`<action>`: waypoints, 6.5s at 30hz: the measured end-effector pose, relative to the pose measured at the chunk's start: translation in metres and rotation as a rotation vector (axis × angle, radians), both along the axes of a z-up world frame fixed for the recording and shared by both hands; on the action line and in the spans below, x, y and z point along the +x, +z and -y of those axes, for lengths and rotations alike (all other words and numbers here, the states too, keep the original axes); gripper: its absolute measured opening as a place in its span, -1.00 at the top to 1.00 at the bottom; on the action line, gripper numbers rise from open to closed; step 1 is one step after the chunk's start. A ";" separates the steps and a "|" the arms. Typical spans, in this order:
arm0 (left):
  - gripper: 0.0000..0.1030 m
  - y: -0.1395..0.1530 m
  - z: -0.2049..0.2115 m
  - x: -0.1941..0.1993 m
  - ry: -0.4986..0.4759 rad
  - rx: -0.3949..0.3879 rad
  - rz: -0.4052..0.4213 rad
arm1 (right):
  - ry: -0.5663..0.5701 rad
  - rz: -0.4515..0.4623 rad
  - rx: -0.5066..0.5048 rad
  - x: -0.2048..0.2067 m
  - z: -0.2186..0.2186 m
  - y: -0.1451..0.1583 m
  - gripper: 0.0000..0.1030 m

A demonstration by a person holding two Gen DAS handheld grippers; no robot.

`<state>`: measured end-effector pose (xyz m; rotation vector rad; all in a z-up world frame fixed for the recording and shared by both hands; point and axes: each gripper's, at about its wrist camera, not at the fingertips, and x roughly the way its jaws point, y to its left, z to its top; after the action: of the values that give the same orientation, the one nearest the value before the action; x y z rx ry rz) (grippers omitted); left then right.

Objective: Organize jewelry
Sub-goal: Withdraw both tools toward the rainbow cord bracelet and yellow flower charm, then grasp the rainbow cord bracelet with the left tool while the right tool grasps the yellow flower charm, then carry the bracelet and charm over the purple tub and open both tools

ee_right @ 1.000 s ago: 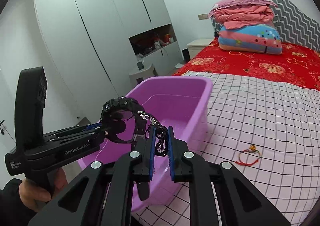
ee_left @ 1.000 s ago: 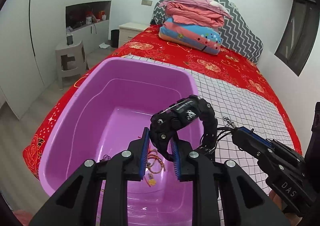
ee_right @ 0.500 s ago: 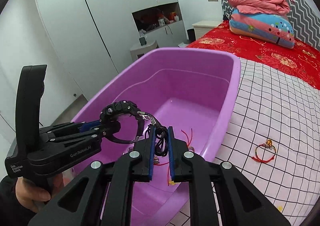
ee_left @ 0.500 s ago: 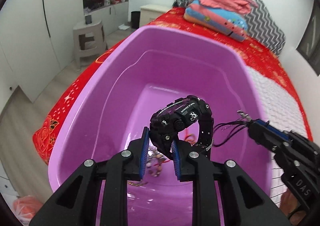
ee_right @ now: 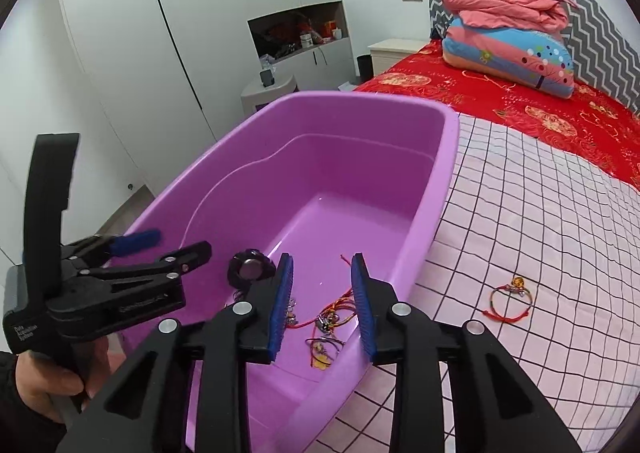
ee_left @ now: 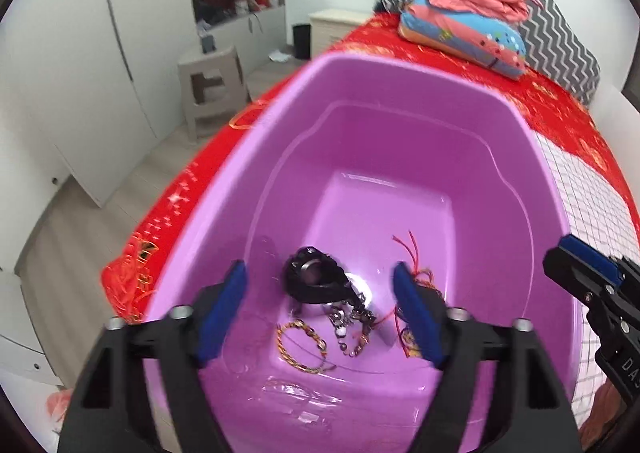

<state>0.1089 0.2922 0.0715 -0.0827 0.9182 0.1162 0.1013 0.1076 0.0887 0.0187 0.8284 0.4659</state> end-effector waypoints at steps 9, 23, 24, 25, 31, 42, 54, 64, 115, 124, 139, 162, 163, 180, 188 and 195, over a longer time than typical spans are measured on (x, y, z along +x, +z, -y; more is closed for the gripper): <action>-0.58 0.004 0.007 -0.007 0.005 -0.010 -0.008 | -0.010 0.011 0.023 -0.014 0.015 0.009 0.34; -0.58 0.010 0.024 -0.024 -0.001 -0.018 -0.011 | -0.028 0.017 0.045 -0.036 0.036 0.015 0.33; -0.58 0.010 0.026 -0.025 -0.002 -0.023 -0.013 | -0.030 0.017 0.048 -0.038 0.038 0.015 0.32; -0.58 0.010 0.028 -0.027 -0.004 -0.027 -0.015 | -0.035 0.016 0.051 -0.040 0.041 0.016 0.31; -0.58 0.015 0.045 -0.042 -0.035 -0.049 -0.007 | -0.059 0.021 0.071 -0.059 0.062 0.016 0.31; -0.58 0.033 0.094 -0.068 -0.164 -0.084 0.052 | -0.216 0.050 0.089 -0.115 0.132 0.010 0.25; -0.58 0.026 0.188 -0.082 -0.464 -0.105 0.063 | -0.492 -0.004 0.041 -0.181 0.217 -0.037 0.20; -0.58 -0.031 0.259 -0.048 -0.621 -0.102 -0.027 | -0.691 -0.063 0.035 -0.181 0.238 -0.090 0.19; 0.85 -0.169 0.314 0.112 -0.516 -0.021 -0.099 | -0.717 -0.077 -0.188 -0.067 0.217 -0.202 0.78; 0.88 -0.160 0.297 0.078 -0.512 -0.040 -0.119 | -0.697 -0.090 -0.116 -0.074 0.225 -0.195 0.79; 0.88 -0.107 0.264 -0.004 -0.461 -0.088 -0.080 | -0.681 -0.012 -0.066 -0.111 0.244 -0.145 0.78; 0.88 0.043 0.167 -0.062 -0.319 -0.088 0.175 | -0.360 0.174 0.096 -0.102 0.161 -0.008 0.78; 0.88 0.046 0.159 -0.062 -0.302 -0.087 0.180 | -0.332 0.179 0.104 -0.098 0.152 -0.003 0.78; 0.87 0.023 0.042 -0.038 -0.046 -0.092 0.110 | -0.058 0.098 0.106 -0.030 0.025 0.017 0.78; 0.85 -0.002 0.025 -0.019 0.002 -0.118 0.014 | -0.001 0.008 0.030 -0.005 -0.003 -0.003 0.78; 0.78 -0.008 0.020 -0.018 0.025 -0.115 -0.009 | 0.006 -0.034 0.014 0.005 -0.011 -0.010 0.77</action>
<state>0.0906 0.2725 0.0640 -0.2006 0.9332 0.0870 0.1064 0.1189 0.0783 0.0366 0.8586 0.4783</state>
